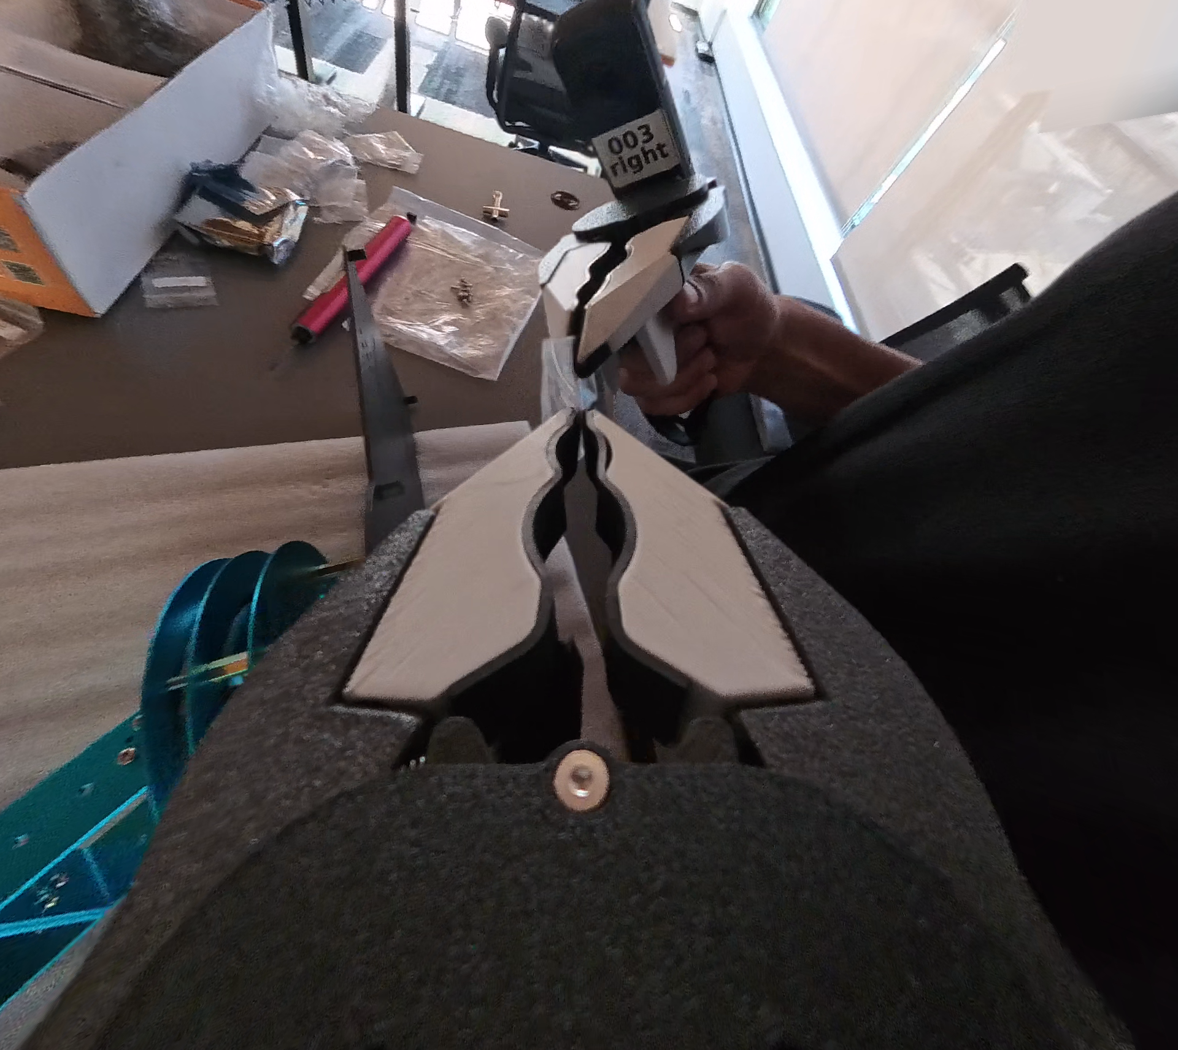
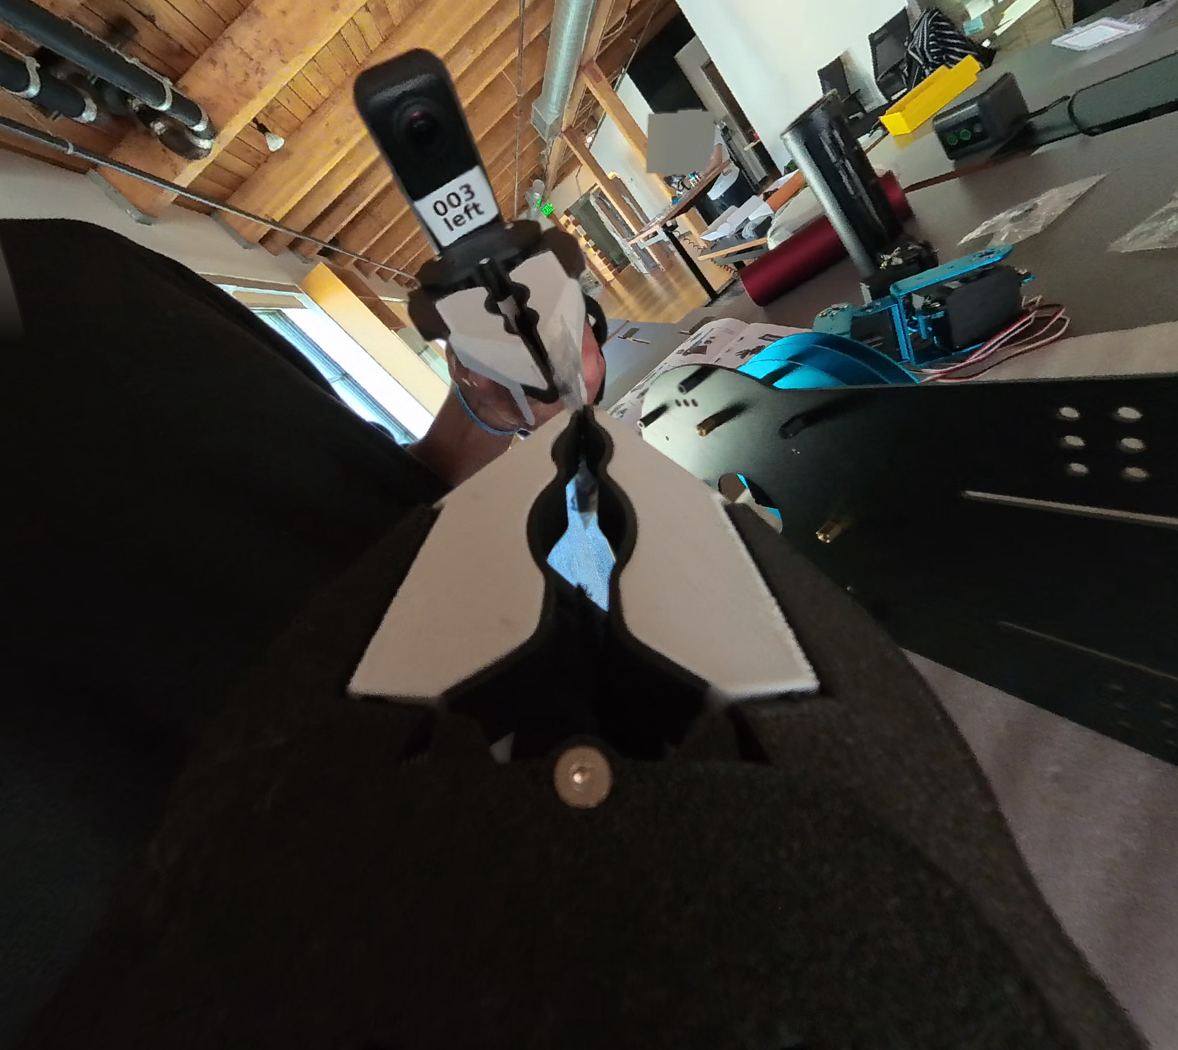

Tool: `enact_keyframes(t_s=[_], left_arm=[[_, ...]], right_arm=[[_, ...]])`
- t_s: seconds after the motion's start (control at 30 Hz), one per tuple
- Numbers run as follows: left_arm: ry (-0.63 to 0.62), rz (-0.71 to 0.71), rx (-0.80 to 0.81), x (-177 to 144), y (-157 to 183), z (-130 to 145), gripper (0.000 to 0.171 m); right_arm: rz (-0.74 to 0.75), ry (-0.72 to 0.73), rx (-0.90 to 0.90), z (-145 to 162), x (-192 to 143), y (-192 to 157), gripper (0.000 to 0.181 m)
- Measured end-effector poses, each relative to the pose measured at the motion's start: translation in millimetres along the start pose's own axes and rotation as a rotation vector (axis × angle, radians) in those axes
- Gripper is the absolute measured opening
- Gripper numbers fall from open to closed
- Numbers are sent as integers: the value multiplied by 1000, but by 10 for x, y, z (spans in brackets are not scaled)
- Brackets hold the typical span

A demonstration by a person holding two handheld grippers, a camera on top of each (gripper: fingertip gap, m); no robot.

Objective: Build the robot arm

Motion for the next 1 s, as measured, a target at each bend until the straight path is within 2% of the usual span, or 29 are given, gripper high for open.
enact_keyframes(t_s=[0.07,0.1,0.2,0.27,0.33,0.43,0.5,0.53,0.67,0.83,1.0], left_arm=[[24,17,-65,-13,-34,-8,0],[32,9,-106,-20,-69,-8,0],[30,-44,-217,-38,-184,16,0],[26,-66,-296,-31,-228,39,0],[19,-51,-339,0,-213,57,0],[6,-27,-334,44,-141,61,0],[5,-8,-323,55,-77,38,0],[6,3,-316,54,-45,24,0],[42,38,-284,2,37,-32,3],[67,21,-124,-146,75,-76,25],[39,31,16,-148,180,-150,28]], right_arm=[[3,15,-49,-13,6,-29,0],[36,29,-128,-21,5,-54,6],[274,5,-407,-63,24,-118,54],[478,-73,-659,-71,102,-177,61],[597,-188,-824,-38,248,-238,66],[688,-324,-861,-1,384,-154,66],[693,-366,-847,22,404,-97,52],[679,-368,-838,30,408,-98,42],[635,-325,-843,43,384,-179,23],[593,-287,-811,62,346,-223,22],[623,-321,-854,81,388,-218,22]])
Point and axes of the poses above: each gripper's, where its closed fingertips meet, x out along the fingers, z out of its underside, y = z × x across the jaws, the point moved 5 cm from there along -x, back along the fingers, and after that the axes turned 11 degrees about x, right-handed, at the moved point
